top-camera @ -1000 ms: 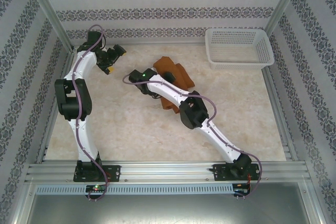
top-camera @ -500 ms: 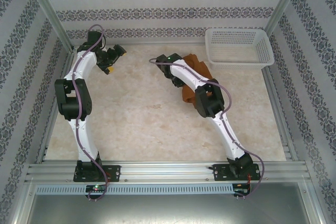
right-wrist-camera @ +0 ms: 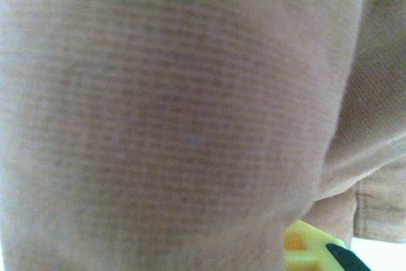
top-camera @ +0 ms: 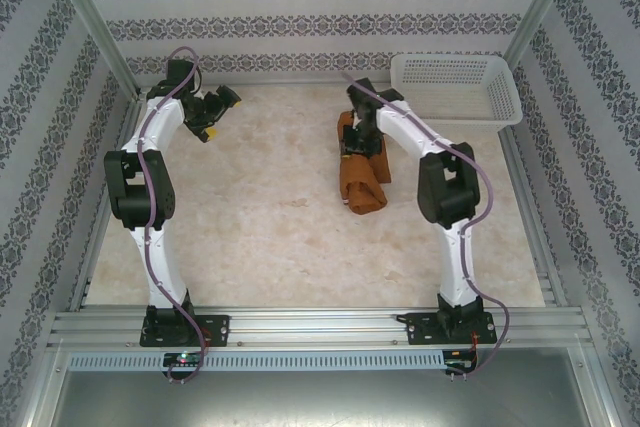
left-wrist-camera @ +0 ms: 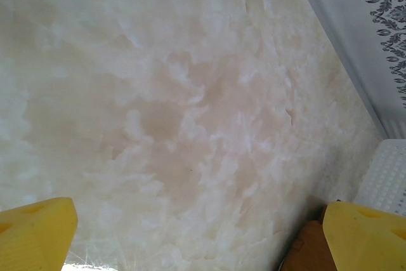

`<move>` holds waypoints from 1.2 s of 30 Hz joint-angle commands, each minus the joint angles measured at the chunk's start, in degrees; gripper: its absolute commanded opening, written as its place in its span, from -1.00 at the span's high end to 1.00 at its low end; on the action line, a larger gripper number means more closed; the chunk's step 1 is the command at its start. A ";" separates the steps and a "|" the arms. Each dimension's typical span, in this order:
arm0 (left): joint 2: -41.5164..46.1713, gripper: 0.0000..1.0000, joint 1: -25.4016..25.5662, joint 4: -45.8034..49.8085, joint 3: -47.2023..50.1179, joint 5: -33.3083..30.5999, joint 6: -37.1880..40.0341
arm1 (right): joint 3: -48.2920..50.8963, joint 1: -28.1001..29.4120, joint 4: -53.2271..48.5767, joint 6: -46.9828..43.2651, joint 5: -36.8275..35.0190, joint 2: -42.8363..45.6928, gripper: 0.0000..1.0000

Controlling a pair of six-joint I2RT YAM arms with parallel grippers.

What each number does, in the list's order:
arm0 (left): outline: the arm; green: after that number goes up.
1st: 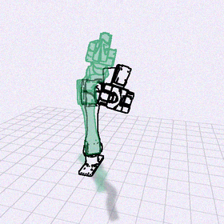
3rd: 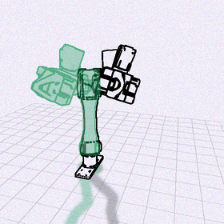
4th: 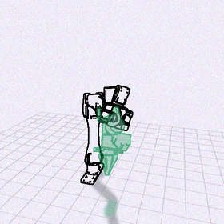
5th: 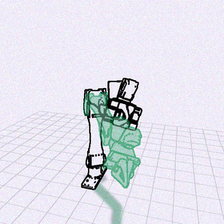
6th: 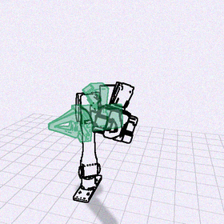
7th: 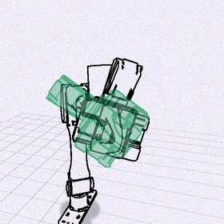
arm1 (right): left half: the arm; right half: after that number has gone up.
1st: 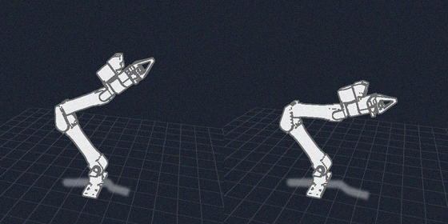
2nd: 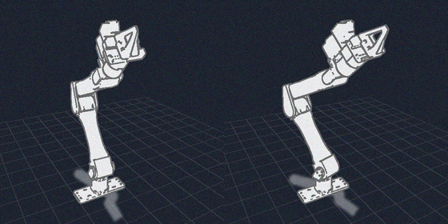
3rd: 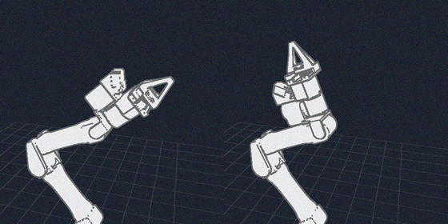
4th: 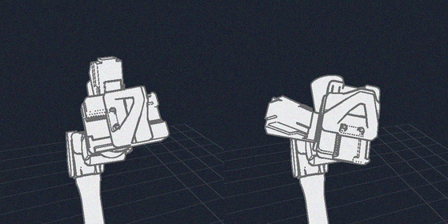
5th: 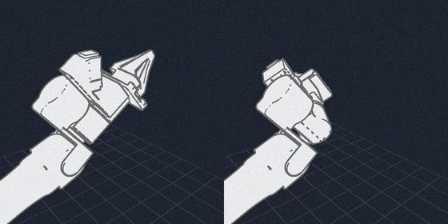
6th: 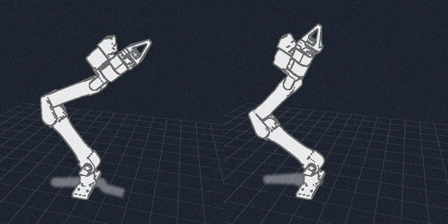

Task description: Roll up the long pants

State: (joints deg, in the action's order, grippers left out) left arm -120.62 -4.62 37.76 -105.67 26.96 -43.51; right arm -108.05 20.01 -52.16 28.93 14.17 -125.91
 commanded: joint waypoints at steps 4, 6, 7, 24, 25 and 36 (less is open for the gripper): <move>2.21 -1.00 -0.47 1.60 0.04 0.90 0.97 | 11.61 -1.18 21.60 10.05 23.78 0.99 1.00; 2.51 -1.00 -0.44 1.79 0.15 0.79 1.13 | 13.55 -1.71 26.35 12.24 25.64 1.58 1.00; 2.66 -1.00 -0.42 1.87 0.12 0.75 1.14 | 14.16 -1.81 28.11 13.01 25.89 1.89 1.00; 2.75 -1.00 -0.45 3.41 -1.03 0.91 1.51 | 14.03 -4.36 45.48 23.89 21.51 10.11 1.00; 2.68 -1.00 -0.43 3.61 -1.14 0.97 1.56 | 13.16 -4.58 45.74 24.21 21.64 10.00 1.00; 3.11 -1.00 -0.43 4.53 -1.65 0.96 2.03 | 3.79 -9.92 46.48 27.42 20.46 11.59 1.00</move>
State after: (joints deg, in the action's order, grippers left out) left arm -120.57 -4.62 39.99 -105.67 27.00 -43.03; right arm -99.24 12.67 -12.16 54.57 34.59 -120.38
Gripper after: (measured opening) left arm 0.998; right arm 0.259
